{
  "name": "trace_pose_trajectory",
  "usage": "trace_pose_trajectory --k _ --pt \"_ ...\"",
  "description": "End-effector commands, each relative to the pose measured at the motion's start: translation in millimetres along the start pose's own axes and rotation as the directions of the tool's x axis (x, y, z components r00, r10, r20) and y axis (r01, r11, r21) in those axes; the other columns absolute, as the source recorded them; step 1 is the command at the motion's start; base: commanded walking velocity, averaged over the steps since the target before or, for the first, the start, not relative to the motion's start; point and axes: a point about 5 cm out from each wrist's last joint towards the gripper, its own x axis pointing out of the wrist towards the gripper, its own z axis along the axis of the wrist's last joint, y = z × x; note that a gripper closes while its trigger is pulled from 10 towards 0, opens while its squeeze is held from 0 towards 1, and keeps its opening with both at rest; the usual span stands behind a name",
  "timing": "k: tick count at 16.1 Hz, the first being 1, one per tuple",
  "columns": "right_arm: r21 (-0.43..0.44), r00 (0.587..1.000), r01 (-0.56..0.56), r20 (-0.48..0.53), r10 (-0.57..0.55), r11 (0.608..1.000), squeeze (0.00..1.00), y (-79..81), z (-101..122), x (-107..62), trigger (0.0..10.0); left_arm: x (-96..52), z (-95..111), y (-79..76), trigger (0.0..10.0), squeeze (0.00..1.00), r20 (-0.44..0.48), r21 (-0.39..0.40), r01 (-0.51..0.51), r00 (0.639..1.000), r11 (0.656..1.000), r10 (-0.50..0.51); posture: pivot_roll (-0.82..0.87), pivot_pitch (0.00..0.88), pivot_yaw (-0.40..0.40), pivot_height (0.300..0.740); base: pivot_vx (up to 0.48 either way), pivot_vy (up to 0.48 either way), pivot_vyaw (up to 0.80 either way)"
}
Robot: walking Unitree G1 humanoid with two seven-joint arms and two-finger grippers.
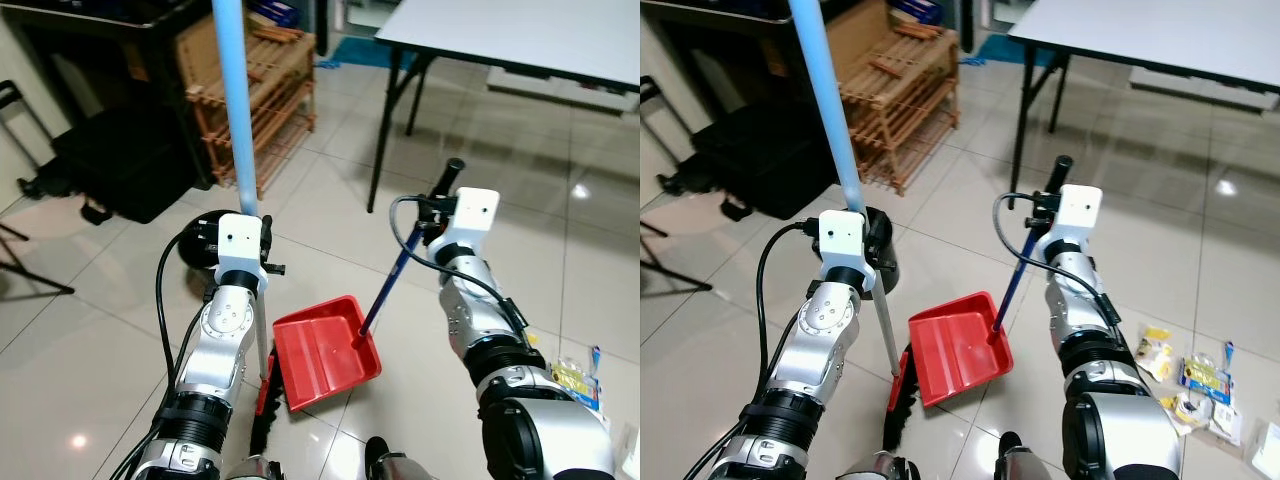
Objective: Sweep floor
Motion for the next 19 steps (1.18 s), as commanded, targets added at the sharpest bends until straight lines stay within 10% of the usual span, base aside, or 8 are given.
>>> trace_pose_trajectory --k 1,19 --pt "0.005 0.999 -0.003 0.046 0.003 1.0 0.0 2.9 10.3 2.7 10.0 1.3 9.3 -0.8 10.0 0.0 0.043 -0.008 -0.012 0.999 1.0 0.013 0.07 0.115 0.032 0.74 0.0 0.0 -0.8" --pt "-0.006 1.0 -0.026 0.013 0.026 1.0 0.0 8.2 2.3 -0.4 10.0 0.2 11.9 -6.7 10.0 0.0 0.065 -0.034 -0.008 0.998 0.999 0.01 0.08 0.076 0.027 0.74 0.078 0.0 -0.8"
